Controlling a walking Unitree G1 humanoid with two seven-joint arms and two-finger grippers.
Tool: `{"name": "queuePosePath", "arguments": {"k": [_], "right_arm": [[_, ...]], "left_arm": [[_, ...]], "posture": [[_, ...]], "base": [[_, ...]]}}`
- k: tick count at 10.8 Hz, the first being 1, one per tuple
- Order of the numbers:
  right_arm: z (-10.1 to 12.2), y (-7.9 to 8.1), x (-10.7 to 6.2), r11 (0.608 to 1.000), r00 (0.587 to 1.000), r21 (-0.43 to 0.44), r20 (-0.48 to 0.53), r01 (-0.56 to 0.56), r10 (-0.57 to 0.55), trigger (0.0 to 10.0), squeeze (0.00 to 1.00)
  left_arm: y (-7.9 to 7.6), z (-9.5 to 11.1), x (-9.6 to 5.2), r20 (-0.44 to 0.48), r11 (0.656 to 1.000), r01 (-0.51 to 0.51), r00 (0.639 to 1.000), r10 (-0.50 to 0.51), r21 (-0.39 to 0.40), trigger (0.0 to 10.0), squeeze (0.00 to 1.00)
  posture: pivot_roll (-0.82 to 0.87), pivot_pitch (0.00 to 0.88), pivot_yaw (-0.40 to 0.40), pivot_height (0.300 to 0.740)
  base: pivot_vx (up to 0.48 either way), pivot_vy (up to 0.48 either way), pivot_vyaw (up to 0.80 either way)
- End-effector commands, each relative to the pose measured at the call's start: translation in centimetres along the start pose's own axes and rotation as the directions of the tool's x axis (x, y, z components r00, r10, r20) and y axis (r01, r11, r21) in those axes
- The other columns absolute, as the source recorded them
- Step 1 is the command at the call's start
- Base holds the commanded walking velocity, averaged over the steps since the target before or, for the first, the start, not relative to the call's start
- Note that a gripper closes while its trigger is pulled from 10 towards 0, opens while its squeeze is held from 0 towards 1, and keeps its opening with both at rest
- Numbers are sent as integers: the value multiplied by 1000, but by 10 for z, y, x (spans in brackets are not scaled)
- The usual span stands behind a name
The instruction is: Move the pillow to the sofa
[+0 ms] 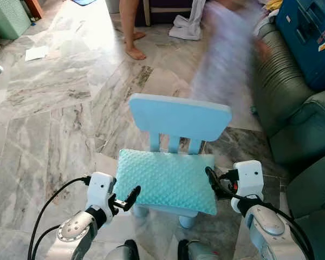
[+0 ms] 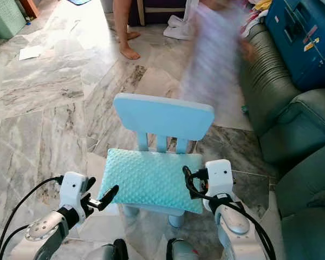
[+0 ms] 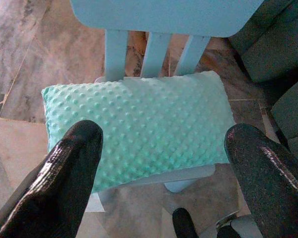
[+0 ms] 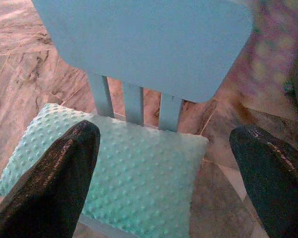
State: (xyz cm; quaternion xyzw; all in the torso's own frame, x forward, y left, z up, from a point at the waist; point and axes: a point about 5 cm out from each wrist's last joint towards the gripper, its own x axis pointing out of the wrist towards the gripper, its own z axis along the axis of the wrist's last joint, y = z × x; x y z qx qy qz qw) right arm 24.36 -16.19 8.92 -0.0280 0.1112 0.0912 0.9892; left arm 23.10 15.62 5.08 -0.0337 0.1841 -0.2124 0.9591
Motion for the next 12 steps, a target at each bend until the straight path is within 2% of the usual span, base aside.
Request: {"name": "queuePosePath", "arguments": {"k": [1, 5, 7, 12], "right_arm": [[2, 4, -2, 1000, 1000, 1, 5, -12, 12, 10000, 0], [6, 15, 3, 996, 996, -26, 13, -90, 91, 10000, 0], [9, 15, 9, 995, 995, -28, 20, -96, 97, 10000, 0], [8, 17, 10, 995, 995, -28, 20, -94, 95, 10000, 0]], "left_arm": [[-2, -6, -3, -28, 1000, 9, 1000, -9, 2, 10000, 0], [-3, -6, -2, -20, 1000, 0, 1000, 0, 0, 10000, 0], [-4, -7, -3, -18, 1000, -8, 1000, 8, -3, 10000, 0], [-4, -6, -1, -19, 1000, -10, 1000, 10, 5, 10000, 0]], "posture": [[-187, 257, 22, 740], [-175, 256, 7, 740], [-168, 252, 2, 740], [-170, 250, 8, 740]], "base": [[0, 0, 0], [0, 0, 0], [0, 0, 0], [0, 0, 0]]}}
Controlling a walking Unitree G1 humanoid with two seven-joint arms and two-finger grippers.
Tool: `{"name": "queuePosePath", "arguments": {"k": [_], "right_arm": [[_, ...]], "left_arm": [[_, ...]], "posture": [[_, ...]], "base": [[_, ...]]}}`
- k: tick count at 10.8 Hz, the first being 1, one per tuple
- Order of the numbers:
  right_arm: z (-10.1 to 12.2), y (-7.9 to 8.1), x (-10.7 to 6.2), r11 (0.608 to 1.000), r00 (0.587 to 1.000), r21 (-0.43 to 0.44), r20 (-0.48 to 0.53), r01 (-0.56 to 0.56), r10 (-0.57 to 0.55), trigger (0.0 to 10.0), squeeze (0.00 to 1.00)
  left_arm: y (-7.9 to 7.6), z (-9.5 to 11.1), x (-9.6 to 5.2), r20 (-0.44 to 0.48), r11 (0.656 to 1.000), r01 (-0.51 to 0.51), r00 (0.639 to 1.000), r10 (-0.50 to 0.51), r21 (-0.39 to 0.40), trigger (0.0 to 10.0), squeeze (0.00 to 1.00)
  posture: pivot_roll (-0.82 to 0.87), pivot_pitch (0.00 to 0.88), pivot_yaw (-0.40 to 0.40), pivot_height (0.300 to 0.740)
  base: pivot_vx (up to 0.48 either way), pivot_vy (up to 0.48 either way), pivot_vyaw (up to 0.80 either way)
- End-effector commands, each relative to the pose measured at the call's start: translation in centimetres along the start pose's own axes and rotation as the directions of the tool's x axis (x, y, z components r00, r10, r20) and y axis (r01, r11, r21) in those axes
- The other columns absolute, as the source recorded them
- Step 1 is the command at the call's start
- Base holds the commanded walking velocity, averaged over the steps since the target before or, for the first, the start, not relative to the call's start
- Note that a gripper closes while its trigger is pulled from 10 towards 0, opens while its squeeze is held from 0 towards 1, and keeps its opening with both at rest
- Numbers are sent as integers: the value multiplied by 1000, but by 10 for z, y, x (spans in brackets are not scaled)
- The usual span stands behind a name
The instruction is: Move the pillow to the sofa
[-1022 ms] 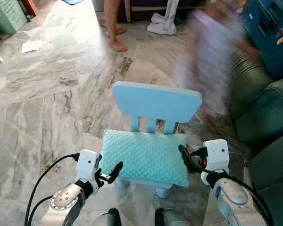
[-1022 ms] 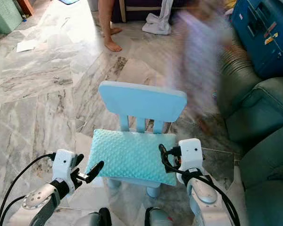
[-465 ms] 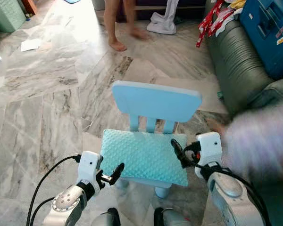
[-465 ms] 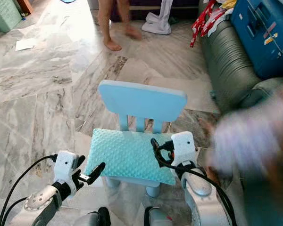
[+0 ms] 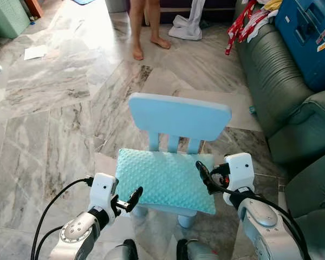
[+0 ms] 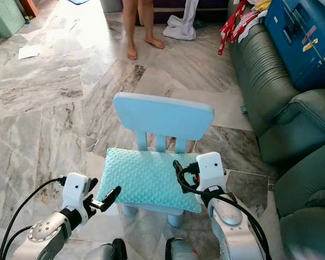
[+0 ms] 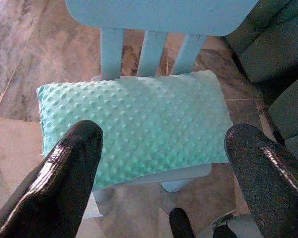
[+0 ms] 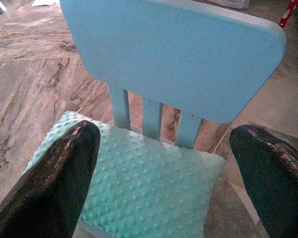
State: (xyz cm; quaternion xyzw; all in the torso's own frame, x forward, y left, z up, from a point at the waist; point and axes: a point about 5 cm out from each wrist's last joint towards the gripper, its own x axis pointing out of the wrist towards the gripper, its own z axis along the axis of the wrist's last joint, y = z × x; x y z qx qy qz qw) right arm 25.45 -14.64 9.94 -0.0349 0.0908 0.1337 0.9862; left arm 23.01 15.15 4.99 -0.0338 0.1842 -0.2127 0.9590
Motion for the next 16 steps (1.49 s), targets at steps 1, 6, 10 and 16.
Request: {"name": "queuePosePath", "arguments": {"k": [1, 6, 10, 16], "right_arm": [[-6, 4, -1, 1000, 1000, -2, -20, -11, 11, 10000, 0], [-6, 4, -1, 1000, 1000, 1, -17, -9, 9, 10000, 0], [-5, 4, -1, 1000, 1000, 1, -16, -8, 8, 10000, 0], [-5, 4, -1, 1000, 1000, 1, -16, -8, 8, 10000, 0]], "left_arm": [[1, -5, -3, -19, 1000, -9, 1000, 9, 6, 10000, 0], [0, -5, -2, -25, 1000, -4, 1000, 5, 13, 10000, 0], [0, -5, -2, -25, 1000, -3, 1000, 3, 14, 10000, 0], [0, -5, -2, -25, 1000, -3, 1000, 3, 14, 10000, 0]], "posture": [[-170, 250, 7, 740], [-173, 250, 12, 740], [-172, 249, 12, 740], [-172, 249, 12, 740]], "base": [[0, 0, 0], [0, 0, 0], [0, 0, 0], [0, 0, 0]]}}
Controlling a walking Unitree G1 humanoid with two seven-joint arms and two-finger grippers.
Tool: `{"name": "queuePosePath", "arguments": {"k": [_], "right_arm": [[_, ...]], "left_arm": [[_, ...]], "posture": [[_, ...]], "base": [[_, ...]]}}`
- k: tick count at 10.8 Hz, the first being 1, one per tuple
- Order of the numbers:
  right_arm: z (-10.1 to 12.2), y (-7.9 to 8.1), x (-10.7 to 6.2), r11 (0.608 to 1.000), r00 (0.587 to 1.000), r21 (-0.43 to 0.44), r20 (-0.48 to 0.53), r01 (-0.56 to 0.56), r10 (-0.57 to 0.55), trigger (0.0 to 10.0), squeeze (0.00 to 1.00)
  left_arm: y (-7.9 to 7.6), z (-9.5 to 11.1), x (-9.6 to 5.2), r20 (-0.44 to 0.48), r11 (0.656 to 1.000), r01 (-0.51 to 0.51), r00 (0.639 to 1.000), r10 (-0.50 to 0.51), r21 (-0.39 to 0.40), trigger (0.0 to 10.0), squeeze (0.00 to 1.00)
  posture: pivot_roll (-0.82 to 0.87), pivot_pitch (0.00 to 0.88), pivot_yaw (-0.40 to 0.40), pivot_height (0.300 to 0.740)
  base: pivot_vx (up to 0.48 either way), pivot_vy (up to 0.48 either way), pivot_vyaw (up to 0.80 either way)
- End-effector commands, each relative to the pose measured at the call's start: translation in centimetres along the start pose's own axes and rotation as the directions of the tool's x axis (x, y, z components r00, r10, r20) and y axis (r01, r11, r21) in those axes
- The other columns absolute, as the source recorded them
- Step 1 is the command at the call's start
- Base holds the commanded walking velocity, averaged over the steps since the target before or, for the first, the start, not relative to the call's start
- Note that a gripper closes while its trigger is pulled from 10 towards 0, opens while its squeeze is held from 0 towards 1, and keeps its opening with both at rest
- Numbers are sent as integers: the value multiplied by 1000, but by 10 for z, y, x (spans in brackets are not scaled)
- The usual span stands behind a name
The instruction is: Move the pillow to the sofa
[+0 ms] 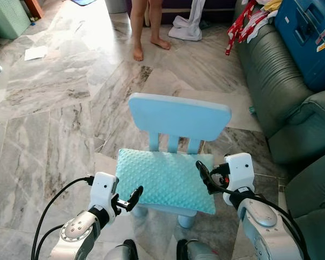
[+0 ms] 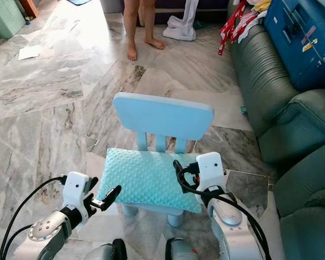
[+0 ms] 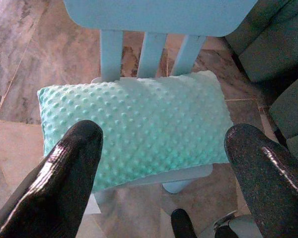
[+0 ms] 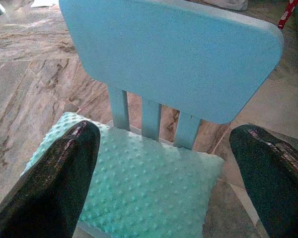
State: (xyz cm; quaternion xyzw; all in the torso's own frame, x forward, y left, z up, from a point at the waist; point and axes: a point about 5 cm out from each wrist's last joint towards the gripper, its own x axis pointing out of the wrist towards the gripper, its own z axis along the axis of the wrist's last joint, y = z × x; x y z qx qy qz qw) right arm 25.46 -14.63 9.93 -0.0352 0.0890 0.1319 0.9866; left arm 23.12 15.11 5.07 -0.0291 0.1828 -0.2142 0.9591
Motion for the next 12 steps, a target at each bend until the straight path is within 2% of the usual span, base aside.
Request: {"name": "queuePosePath", "arguments": {"k": [1, 12], "right_arm": [[-5, 4, -1, 1000, 1000, 2, -19, -12, 12, 10000, 0], [-5, 4, 1, 1000, 1000, -8, -19, -15, 15, 10000, 0]], "left_arm": [[0, -7, -2, -26, 1000, -4, 1000, 4, 3, 10000, 0], [-3, -6, 0, -22, 1000, 18, 1000, -18, 5, 10000, 0]], "posture": [[-172, 249, 12, 740], [-177, 244, 13, 740]], "base": [[0, 0, 0], [0, 0, 0]]}}
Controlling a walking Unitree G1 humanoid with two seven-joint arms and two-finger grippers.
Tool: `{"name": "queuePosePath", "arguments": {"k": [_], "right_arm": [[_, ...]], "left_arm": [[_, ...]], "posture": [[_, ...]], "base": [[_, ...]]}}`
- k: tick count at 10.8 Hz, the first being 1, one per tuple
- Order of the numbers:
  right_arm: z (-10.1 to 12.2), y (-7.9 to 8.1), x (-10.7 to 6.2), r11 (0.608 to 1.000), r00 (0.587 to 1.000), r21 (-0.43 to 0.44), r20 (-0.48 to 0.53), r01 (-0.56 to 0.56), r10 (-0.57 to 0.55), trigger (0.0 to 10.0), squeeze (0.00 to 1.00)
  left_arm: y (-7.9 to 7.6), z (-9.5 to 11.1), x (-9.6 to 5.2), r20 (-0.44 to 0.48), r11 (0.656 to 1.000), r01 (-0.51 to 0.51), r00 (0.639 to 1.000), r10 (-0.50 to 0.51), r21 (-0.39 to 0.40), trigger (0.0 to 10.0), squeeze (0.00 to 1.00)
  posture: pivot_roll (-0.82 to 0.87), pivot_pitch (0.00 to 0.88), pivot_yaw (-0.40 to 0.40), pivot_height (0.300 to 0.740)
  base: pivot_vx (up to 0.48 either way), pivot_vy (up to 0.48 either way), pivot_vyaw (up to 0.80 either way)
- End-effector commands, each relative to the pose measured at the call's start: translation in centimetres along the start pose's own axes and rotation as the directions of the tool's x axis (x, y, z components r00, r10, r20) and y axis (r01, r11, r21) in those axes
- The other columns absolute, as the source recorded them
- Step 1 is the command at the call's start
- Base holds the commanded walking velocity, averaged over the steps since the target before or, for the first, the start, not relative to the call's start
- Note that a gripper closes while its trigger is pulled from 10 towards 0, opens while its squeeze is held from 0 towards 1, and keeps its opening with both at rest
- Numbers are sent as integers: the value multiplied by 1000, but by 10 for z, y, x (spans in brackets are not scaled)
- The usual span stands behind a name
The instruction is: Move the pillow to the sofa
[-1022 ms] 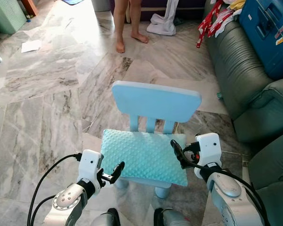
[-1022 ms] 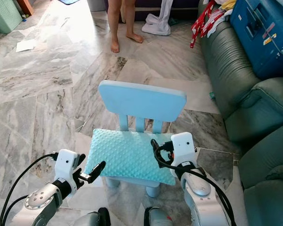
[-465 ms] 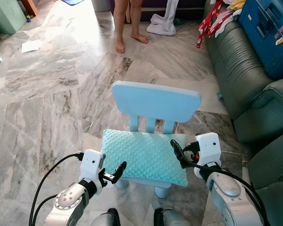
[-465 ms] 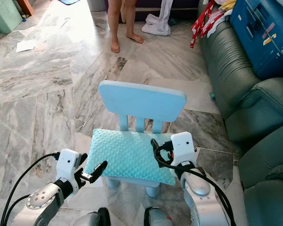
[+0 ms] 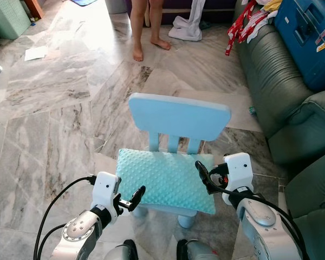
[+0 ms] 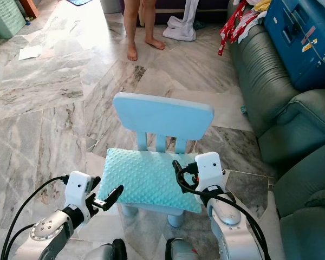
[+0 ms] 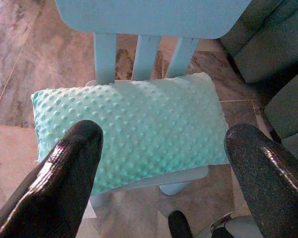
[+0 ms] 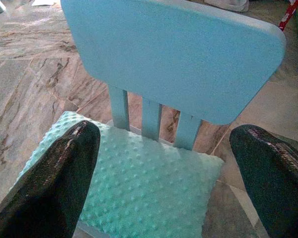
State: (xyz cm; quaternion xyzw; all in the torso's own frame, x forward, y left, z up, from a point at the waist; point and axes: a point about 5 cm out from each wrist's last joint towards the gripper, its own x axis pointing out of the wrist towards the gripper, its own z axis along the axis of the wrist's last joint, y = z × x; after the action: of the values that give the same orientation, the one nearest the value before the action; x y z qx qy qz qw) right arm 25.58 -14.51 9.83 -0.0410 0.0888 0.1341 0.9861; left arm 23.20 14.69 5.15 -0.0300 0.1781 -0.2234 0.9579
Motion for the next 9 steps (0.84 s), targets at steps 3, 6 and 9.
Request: {"name": "queuePosePath", "arguments": {"k": [3, 6, 9], "right_arm": [[-5, 4, -1, 1000, 1000, 1, -18, -14, 14, 10000, 0], [-5, 4, -1, 1000, 1000, 0, -18, -16, 16, 10000, 0], [-5, 4, -1, 1000, 1000, -1, -18, -16, 16, 10000, 0]], "left_arm": [[1, -7, -2, -32, 1000, 0, 999, 0, 2, 10000, 0], [0, -7, -1, -32, 1000, 0, 999, 1, 3, 10000, 0], [0, -8, -1, -34, 1000, 1, 999, -1, 2, 10000, 0]], "posture": [[-178, 244, 14, 711], [-179, 245, 13, 662], [-179, 246, 13, 610]], "base": [[0, 0, 0], [0, 0, 0], [0, 0, 0]]}}
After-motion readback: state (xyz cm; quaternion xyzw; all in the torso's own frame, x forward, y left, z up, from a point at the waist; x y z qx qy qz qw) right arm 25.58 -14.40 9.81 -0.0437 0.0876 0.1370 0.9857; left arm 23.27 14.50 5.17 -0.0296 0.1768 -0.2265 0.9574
